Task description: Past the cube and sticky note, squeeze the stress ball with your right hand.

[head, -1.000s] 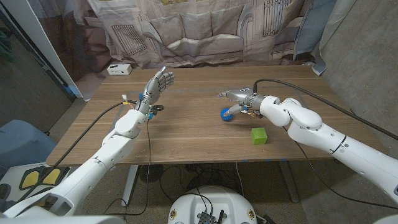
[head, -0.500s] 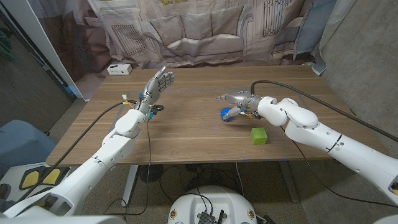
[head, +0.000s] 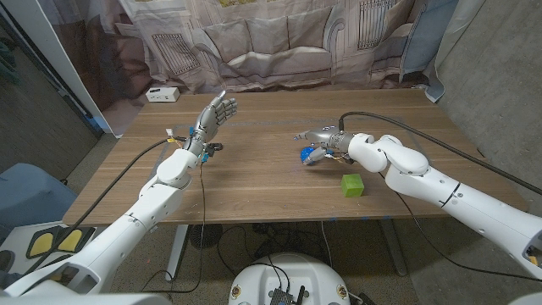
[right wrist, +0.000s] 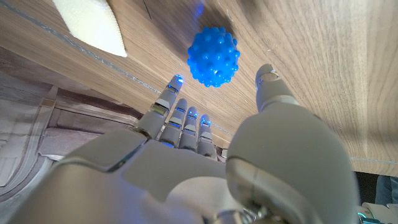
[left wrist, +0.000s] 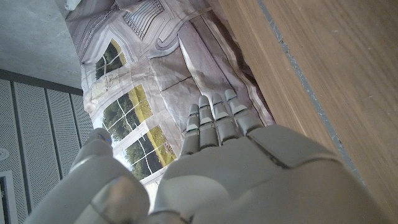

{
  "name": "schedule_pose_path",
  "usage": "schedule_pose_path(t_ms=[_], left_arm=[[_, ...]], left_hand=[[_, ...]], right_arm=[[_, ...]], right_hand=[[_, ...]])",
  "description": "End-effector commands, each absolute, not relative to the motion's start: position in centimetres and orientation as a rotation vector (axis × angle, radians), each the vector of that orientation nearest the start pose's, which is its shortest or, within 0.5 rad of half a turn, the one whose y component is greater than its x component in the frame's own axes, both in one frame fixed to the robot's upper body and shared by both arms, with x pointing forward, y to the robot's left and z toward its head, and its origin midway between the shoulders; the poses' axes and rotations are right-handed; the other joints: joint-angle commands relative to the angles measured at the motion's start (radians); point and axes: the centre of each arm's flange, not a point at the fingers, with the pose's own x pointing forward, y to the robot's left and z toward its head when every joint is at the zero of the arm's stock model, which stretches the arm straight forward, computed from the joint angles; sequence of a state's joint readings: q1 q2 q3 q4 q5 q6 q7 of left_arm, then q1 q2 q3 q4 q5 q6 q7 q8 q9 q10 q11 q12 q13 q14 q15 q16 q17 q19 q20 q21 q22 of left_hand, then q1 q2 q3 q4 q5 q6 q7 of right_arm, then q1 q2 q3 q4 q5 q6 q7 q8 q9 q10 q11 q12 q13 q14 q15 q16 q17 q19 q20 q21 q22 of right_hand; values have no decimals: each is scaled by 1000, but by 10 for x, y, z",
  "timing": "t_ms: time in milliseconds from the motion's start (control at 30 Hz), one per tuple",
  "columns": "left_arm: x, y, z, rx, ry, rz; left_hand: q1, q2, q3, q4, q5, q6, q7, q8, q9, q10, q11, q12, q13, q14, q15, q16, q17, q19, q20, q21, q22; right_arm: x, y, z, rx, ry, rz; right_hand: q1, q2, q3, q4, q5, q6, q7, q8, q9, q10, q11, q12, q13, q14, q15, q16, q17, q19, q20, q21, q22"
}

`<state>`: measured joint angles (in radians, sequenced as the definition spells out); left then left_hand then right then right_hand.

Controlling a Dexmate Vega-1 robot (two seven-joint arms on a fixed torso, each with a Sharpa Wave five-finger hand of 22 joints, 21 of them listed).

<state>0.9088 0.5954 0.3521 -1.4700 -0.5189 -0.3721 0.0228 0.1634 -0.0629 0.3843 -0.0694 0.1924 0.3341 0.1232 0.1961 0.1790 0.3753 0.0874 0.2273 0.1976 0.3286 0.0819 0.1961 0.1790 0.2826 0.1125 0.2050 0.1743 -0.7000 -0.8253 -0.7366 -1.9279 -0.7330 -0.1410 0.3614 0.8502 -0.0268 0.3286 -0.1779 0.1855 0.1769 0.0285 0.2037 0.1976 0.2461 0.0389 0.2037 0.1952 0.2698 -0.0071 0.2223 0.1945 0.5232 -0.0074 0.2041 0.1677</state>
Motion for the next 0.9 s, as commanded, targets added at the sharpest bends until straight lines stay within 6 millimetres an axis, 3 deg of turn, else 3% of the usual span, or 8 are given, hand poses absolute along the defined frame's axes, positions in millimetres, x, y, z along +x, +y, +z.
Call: schedule_pose_path(t_ms=[33,533,767,900], left_arm=[[608,287,0,120,-756,-212],[609,287,-5,108,-752,-212],[610,286,-6,109,-749,-215],[610,286,-6,107,-748,-214]], left_hand=[[3,13,2,-6,-2,10,1,-2,3,8,0,0,6,11,-1,-4,2,8,-3,-2,6],[3,15,2,-7,-3,11,1,-3,3,8,-2,-2,6,11,1,-4,2,9,-3,-2,6],[3,16,2,-7,-3,10,4,-4,3,8,-1,-2,6,11,1,-4,2,9,-2,-3,6],[3,16,2,-8,-3,11,2,-3,3,9,-4,-2,6,12,2,-4,2,8,-2,-3,6]], right_arm=[[574,-140,-5,-1765,-608,319],[579,-142,-11,-1782,-610,309],[581,-144,-12,-1749,-617,311],[582,-144,-13,-1754,-613,307]], right_hand=[[21,7,4,7,8,17,-3,8,4,17,1,8,3,17,0,8,5,17,-3,6,1],[68,19,17,4,10,51,-22,17,4,53,-13,18,3,37,-13,12,8,37,-8,5,1],[87,11,13,7,6,74,-6,21,5,59,0,16,3,24,11,4,8,82,17,12,0],[90,10,10,12,6,86,2,22,5,75,8,21,3,45,3,11,10,85,3,8,-1]])
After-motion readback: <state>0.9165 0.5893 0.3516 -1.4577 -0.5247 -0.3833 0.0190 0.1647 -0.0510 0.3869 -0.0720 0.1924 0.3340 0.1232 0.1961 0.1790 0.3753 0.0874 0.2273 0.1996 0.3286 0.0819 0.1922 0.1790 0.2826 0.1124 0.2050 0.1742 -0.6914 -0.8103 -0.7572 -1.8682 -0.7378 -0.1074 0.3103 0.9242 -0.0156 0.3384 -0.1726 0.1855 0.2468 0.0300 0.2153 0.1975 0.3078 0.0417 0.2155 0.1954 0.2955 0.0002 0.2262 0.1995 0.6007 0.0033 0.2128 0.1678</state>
